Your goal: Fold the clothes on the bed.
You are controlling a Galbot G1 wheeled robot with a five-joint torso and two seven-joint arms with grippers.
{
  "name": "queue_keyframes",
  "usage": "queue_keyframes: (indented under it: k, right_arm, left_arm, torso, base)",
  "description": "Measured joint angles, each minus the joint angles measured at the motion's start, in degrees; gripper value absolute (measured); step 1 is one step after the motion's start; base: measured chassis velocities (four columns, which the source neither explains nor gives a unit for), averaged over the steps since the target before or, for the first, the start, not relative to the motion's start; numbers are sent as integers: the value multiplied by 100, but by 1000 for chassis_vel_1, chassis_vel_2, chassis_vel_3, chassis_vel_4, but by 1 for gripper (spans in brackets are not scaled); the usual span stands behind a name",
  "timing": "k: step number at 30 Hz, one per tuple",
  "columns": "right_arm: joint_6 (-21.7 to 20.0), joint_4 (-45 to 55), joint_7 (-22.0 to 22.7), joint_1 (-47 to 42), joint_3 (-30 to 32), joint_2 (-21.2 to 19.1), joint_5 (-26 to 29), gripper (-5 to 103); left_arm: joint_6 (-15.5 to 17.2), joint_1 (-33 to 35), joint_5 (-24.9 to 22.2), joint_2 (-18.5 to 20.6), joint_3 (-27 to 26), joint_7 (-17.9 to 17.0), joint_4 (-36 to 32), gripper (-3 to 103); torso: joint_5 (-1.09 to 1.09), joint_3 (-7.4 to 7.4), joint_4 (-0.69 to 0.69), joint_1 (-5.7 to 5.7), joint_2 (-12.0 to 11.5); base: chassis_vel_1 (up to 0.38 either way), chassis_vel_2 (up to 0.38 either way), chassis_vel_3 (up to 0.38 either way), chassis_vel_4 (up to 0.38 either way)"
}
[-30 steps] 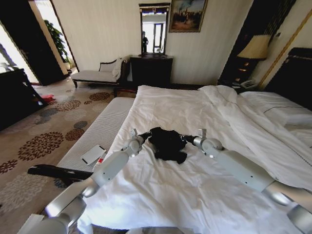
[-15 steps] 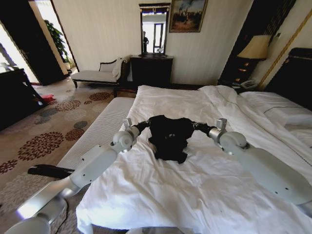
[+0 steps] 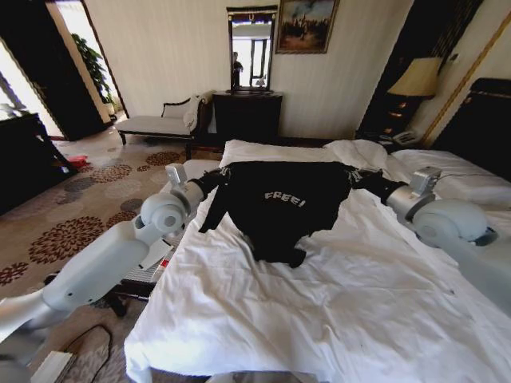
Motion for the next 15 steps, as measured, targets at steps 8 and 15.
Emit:
queue_keyframes:
  k: [8, 15]
  right_arm:
    - [-77, 387, 250, 848, 16, -284, 610, 1]
    - [-129, 581, 261, 1203, 408, -512, 1054, 1]
  left_arm:
    - [-89, 620, 49, 980, -1062, -15, -833, 1]
    - [-197, 475, -328, 1743, -1479, -6, -1420, 1]
  torso:
    - [2, 1, 0, 0, -1]
    - [4, 0, -5, 0, 0]
  base:
    - [0, 0, 0, 0]
    - [0, 0, 0, 0]
